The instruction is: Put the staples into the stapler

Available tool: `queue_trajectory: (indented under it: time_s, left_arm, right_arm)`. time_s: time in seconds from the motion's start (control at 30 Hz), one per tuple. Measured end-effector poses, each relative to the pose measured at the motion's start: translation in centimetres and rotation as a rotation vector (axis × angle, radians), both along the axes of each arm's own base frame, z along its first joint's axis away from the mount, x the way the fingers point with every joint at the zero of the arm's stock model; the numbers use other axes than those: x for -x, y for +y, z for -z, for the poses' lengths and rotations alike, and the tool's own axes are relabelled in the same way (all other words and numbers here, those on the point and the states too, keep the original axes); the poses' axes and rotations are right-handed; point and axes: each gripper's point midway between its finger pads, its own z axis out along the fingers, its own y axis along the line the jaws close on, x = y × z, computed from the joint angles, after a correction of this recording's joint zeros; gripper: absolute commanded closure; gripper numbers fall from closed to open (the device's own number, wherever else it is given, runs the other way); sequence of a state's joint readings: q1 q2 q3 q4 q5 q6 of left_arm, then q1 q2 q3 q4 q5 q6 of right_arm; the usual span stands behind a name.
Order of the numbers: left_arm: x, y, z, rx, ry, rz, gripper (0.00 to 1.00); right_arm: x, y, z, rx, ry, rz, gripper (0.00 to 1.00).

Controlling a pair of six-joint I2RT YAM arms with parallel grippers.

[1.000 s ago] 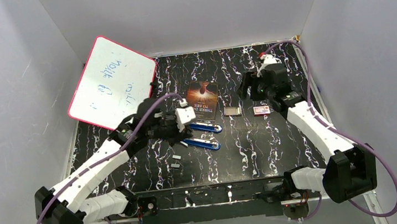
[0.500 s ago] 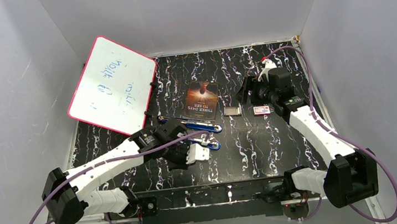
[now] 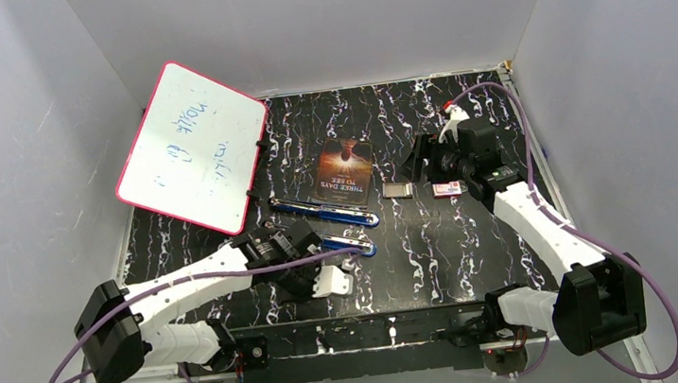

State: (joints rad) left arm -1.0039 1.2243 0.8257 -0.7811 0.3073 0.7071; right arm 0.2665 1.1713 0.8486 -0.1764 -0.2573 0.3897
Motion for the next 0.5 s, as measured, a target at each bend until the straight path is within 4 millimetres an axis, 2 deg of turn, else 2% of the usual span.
queue_trajectory:
  time_s: [0.23, 0.5]
  left_arm:
    - [0.5, 1.1, 2.1, -0.067, 0.015, 0.011, 1.00]
    - [-0.7, 0.6, 3.0, -0.084, -0.025, 0.027, 1.00]
  right_arm:
    - [0.1, 0.2, 0.1, -0.005, 0.005, -0.009, 0.18]
    - [0.2, 0.1, 0.3, -0.004, 0.011, -0.010, 0.17]
